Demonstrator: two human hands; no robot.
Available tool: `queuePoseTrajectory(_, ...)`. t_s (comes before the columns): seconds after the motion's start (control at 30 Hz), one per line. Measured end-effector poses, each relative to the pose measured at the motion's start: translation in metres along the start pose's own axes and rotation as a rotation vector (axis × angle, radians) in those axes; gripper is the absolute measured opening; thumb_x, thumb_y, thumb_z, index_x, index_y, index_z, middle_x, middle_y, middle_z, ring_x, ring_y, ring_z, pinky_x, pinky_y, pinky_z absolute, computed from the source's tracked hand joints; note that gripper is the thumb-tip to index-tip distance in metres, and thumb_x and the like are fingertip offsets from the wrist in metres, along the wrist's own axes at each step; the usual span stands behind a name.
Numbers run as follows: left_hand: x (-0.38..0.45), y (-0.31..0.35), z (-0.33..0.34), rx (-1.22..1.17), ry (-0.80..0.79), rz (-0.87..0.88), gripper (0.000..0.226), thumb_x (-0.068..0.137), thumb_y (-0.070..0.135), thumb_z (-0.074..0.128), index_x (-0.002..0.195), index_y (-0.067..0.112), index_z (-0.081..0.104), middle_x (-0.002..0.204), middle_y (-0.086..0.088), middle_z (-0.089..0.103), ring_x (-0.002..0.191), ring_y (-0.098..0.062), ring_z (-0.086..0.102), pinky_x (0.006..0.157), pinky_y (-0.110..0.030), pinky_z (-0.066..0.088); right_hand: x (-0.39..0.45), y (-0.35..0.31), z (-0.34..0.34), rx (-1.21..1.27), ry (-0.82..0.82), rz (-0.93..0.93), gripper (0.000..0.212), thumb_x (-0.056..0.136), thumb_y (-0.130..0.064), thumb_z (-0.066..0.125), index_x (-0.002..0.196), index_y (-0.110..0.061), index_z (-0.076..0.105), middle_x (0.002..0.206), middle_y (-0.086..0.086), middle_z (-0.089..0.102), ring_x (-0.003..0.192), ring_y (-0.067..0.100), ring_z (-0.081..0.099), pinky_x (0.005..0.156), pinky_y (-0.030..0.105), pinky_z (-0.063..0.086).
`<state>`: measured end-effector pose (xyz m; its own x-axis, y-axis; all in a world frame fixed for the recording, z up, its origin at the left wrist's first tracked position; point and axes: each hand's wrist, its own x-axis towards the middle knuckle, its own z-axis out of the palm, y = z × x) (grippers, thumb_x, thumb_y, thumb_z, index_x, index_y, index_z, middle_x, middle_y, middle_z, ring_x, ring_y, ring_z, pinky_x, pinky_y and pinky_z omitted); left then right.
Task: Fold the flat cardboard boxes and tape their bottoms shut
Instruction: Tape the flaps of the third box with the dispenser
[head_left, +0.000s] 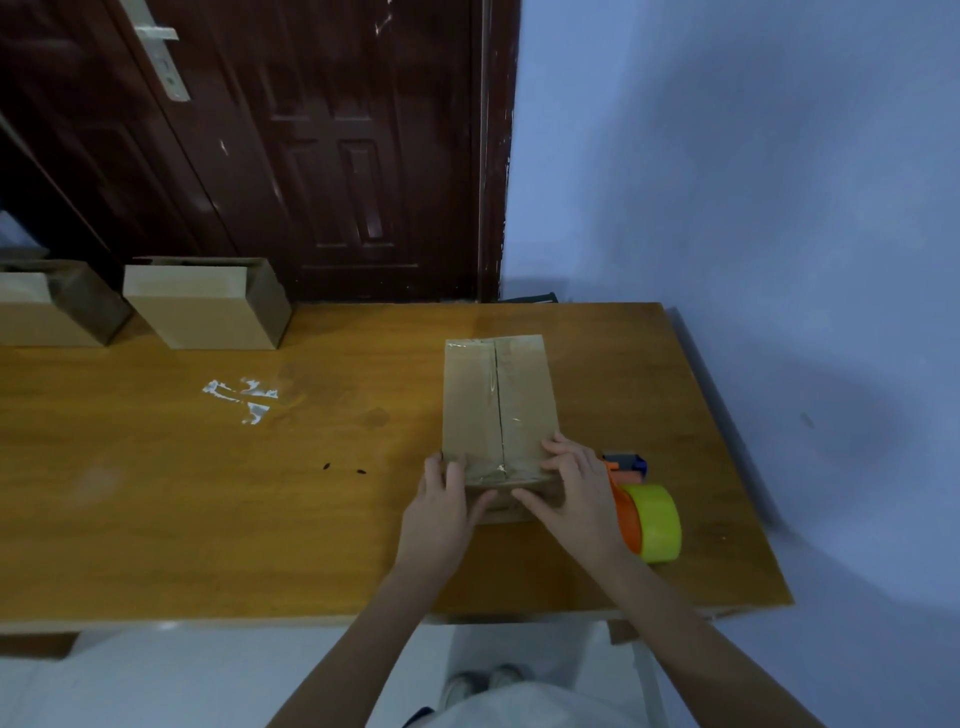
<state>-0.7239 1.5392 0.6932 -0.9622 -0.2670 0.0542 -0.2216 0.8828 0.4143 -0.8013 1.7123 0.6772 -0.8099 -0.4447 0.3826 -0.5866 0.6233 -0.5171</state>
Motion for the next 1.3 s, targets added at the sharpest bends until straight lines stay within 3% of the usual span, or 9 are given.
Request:
queuePoseTrajectory(0.13, 0.002, -0.009, -0.002, -0.006, -0.028, 0.061, 0.053, 0.092, 0.041, 0.049, 0.133, 0.007, 0.045, 0.134, -0.015, 0.042, 0.106, -0.03, 0.058, 0.069, -0.03, 0.052, 0.004, 0.006, -0.009, 0.126, -0.1, 0.031, 0.029, 0.077, -0.032, 0.073, 0.094, -0.012, 0.062, 0.123, 0.005, 0.061, 0.125, 0.014, 0.043, 0.102, 0.042, 0.041)
queuePoseTrajectory(0.23, 0.005, -0.016, -0.009, -0.012, -0.081, 0.071, 0.05, 0.097, 0.038, 0.043, 0.139, 0.012, 0.038, 0.14, -0.008, 0.035, 0.102, -0.024, 0.058, 0.069, -0.026, 0.048, 0.003, 0.015, -0.016, 0.227, -0.146, -0.009, 0.02, 0.081, -0.016, 0.072, 0.098, -0.011, 0.065, 0.126, -0.002, 0.057, 0.128, 0.008, 0.04, 0.107, 0.036, 0.037)
queuePoseTrajectory(0.37, 0.007, -0.025, -0.013, -0.051, -0.144, 0.094, 0.045, 0.099, 0.031, 0.04, 0.141, 0.016, 0.034, 0.14, -0.004, 0.032, 0.093, -0.023, 0.059, 0.067, -0.032, 0.052, 0.005, 0.023, -0.023, 0.255, -0.196, -0.064, 0.026, 0.084, -0.004, 0.067, 0.108, -0.013, 0.066, 0.129, -0.008, 0.054, 0.131, 0.001, 0.037, 0.11, 0.025, 0.032)
queuePoseTrajectory(0.53, 0.008, -0.028, -0.015, -0.105, -0.16, 0.127, 0.043, 0.099, 0.026, 0.042, 0.14, 0.015, 0.034, 0.135, -0.001, 0.034, 0.093, -0.023, 0.06, 0.07, -0.038, 0.054, 0.005, 0.027, -0.024, 0.168, -0.23, -0.188, 0.034, 0.085, 0.008, 0.059, 0.114, -0.009, 0.064, 0.132, -0.006, 0.051, 0.135, 0.006, 0.034, 0.111, 0.026, 0.031)
queuePoseTrajectory(0.6, 0.007, -0.027, -0.018, -0.139, -0.162, 0.133, 0.042, 0.099, 0.028, 0.042, 0.139, 0.015, 0.035, 0.133, 0.001, 0.035, 0.093, -0.021, 0.059, 0.07, -0.037, 0.053, 0.004, 0.028, -0.026, 0.177, -0.236, -0.18, 0.034, 0.089, 0.007, 0.054, 0.117, -0.01, 0.062, 0.136, -0.007, 0.049, 0.137, 0.007, 0.032, 0.112, 0.025, 0.03)
queuePoseTrajectory(0.7, 0.006, -0.023, -0.021, -0.112, -0.161, 0.098, 0.046, 0.096, 0.039, 0.046, 0.136, 0.019, 0.035, 0.129, 0.003, 0.036, 0.077, -0.012, 0.055, 0.054, -0.023, 0.047, 0.003, 0.023, -0.029, 0.181, -0.203, -0.144, 0.028, 0.092, -0.02, 0.049, 0.114, -0.013, 0.064, 0.134, -0.007, 0.052, 0.136, 0.004, 0.034, 0.11, 0.026, 0.031)
queuePoseTrajectory(0.87, 0.005, -0.002, -0.012, 0.055, -0.112, 0.006, 0.054, 0.089, 0.053, 0.051, 0.126, 0.015, 0.039, 0.121, -0.002, 0.038, 0.076, -0.015, 0.057, 0.053, -0.021, 0.047, 0.004, 0.007, -0.019, -0.001, -0.089, -0.087, 0.043, 0.076, -0.053, 0.065, 0.096, -0.015, 0.065, 0.124, -0.001, 0.062, 0.125, 0.013, 0.047, 0.097, 0.03, 0.043)
queuePoseTrajectory(1.13, 0.008, -0.008, -0.013, 0.012, -0.16, 0.034, 0.044, 0.096, 0.041, 0.045, 0.129, 0.013, 0.038, 0.127, -0.002, 0.037, 0.081, -0.023, 0.059, 0.055, -0.024, 0.04, 0.003, 0.011, -0.01, 0.089, -0.056, -0.025, 0.024, 0.077, -0.026, 0.076, 0.092, -0.01, 0.066, 0.12, 0.004, 0.064, 0.123, 0.011, 0.044, 0.097, 0.031, 0.044)
queuePoseTrajectory(1.3, 0.01, -0.02, -0.018, -0.092, -0.214, 0.102, 0.036, 0.098, 0.028, 0.044, 0.13, 0.013, 0.037, 0.126, -0.001, 0.037, 0.082, -0.023, 0.059, 0.062, -0.033, 0.051, 0.006, 0.021, -0.012, 0.058, -0.099, -0.133, 0.021, 0.078, -0.015, 0.075, 0.095, -0.008, 0.067, 0.121, 0.005, 0.064, 0.124, 0.009, 0.042, 0.102, 0.028, 0.041)
